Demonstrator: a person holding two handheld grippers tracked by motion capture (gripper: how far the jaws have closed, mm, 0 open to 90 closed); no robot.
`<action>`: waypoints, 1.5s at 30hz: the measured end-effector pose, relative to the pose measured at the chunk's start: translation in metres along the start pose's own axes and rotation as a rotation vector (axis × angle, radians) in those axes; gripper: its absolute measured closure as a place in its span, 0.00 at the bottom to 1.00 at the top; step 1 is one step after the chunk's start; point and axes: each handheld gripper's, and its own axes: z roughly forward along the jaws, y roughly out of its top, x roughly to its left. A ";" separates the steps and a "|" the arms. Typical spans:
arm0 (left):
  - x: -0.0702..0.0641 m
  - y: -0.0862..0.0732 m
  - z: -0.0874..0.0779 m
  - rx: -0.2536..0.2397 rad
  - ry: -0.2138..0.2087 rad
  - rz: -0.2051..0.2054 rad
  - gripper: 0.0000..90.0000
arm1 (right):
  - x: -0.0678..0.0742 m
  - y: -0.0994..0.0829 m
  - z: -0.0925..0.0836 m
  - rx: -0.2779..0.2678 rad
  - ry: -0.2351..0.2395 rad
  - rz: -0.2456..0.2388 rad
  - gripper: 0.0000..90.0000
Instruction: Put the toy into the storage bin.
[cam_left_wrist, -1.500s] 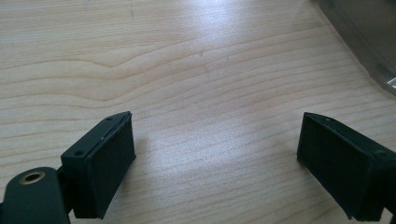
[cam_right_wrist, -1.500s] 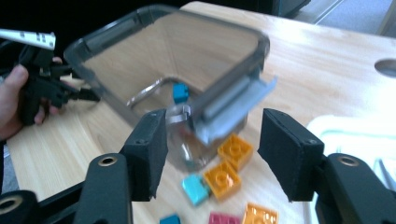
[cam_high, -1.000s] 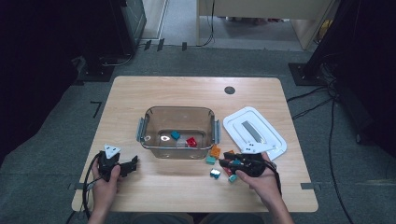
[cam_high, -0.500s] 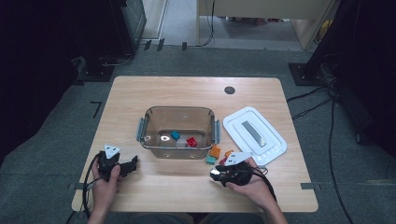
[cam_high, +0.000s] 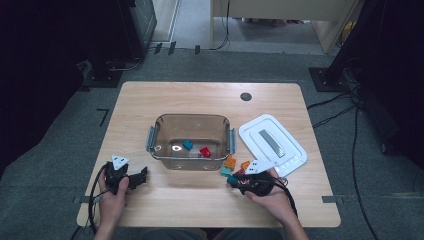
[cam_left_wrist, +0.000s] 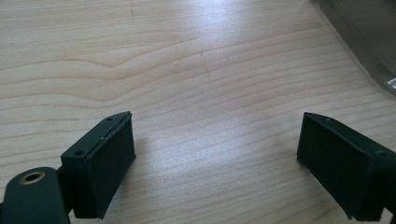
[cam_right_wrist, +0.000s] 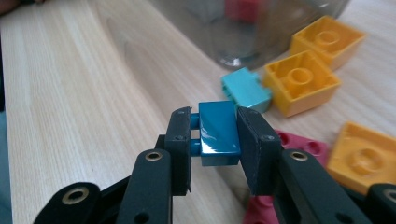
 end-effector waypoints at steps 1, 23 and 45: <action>0.000 0.000 0.000 0.000 0.000 0.000 0.12 | -0.001 0.000 -0.001 -0.006 -0.003 0.006 0.76; 0.000 0.000 0.000 0.000 0.000 0.000 0.12 | -0.021 0.010 -0.026 -0.056 -0.059 0.092 0.76; 0.000 0.000 0.000 0.000 0.000 0.000 0.12 | -0.038 0.043 -0.047 -0.061 -0.108 0.133 0.76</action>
